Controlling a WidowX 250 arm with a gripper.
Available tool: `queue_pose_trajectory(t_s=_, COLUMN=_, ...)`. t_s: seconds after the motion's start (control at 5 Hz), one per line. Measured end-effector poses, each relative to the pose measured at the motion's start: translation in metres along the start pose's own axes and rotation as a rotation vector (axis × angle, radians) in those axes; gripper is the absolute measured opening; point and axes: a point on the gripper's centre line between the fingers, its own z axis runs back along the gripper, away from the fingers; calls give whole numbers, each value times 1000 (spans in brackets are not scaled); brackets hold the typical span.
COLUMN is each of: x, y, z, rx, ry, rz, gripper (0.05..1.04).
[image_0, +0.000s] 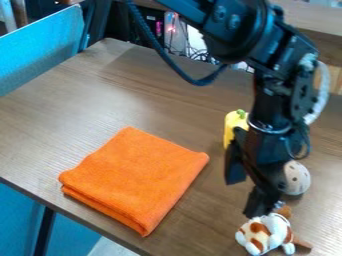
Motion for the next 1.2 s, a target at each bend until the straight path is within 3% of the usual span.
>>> queue_pose_trajectory(t_s=0.2, x=-1, y=-12, z=-4, rx=-48, ry=-14, rz=-67, gripper=1001)
queue_pose_trajectory(t_s=0.4, x=-9, y=-17, z=8, rx=-47, ry=-56, rz=-76, gripper=1001)
queue_pose_trajectory(t_s=0.6, x=-12, y=-28, z=4, rx=-59, ry=-65, rz=-112, gripper=1001)
queue_pose_trajectory(t_s=1.0, x=7, y=-39, z=-18, rx=-86, ry=-25, rz=-160, gripper=1001)
queue_pose_trajectory(t_s=1.2, x=16, y=-41, z=-34, rx=-90, ry=24, rz=-158, gripper=965)
